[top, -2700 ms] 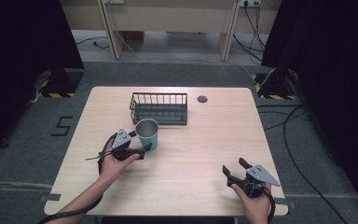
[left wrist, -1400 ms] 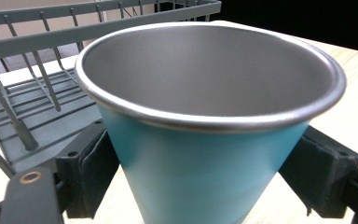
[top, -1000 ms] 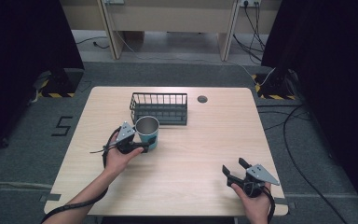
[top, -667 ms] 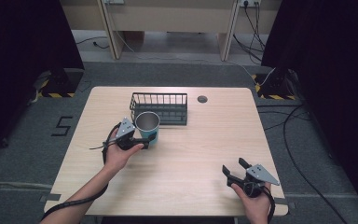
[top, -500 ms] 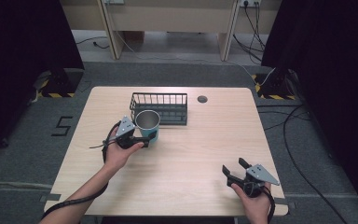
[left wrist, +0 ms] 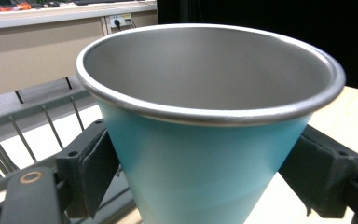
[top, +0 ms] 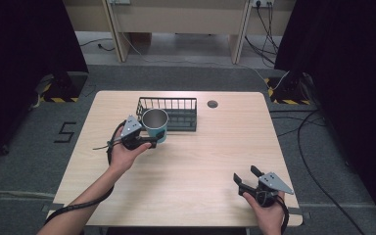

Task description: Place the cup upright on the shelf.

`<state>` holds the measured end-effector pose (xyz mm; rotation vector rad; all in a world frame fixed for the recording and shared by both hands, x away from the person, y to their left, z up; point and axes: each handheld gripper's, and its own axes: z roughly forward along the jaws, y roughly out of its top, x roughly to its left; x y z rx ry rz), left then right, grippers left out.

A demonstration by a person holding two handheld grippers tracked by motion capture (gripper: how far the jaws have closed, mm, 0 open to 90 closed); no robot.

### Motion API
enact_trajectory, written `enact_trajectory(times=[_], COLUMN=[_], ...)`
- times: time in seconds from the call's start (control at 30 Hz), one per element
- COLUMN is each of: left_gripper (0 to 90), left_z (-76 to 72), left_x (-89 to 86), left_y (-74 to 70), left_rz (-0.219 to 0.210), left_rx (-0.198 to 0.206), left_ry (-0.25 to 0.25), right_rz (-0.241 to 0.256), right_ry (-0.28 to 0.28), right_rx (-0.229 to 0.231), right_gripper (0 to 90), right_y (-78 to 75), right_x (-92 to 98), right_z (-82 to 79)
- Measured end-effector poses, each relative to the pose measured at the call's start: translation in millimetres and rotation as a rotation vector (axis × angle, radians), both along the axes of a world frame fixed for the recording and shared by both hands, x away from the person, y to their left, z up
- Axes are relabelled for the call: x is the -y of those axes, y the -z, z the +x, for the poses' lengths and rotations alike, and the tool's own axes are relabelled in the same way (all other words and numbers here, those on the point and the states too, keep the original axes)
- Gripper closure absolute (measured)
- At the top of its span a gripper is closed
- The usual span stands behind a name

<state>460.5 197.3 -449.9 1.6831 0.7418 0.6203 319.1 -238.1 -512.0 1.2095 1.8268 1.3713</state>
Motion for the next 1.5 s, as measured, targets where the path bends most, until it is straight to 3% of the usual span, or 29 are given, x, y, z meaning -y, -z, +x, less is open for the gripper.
enact_trajectory(times=[0.9,1.5], left_gripper=[16.6,16.7], left_z=[22.4,41.2], left_x=[7.6,10.3], left_y=[-33.4,-39.8], left_rz=[-0.008,-0.024], left_rx=[0.037,0.031], left_ry=[-0.002,-0.035], right_rz=[0.001,-0.001], right_ry=[-0.001,-0.003], right_rx=[0.000,-0.003], right_gripper=[24.2,24.3], right_y=[0.0,0.0], right_x=[0.4,-0.1], right_z=[0.3,0.4])
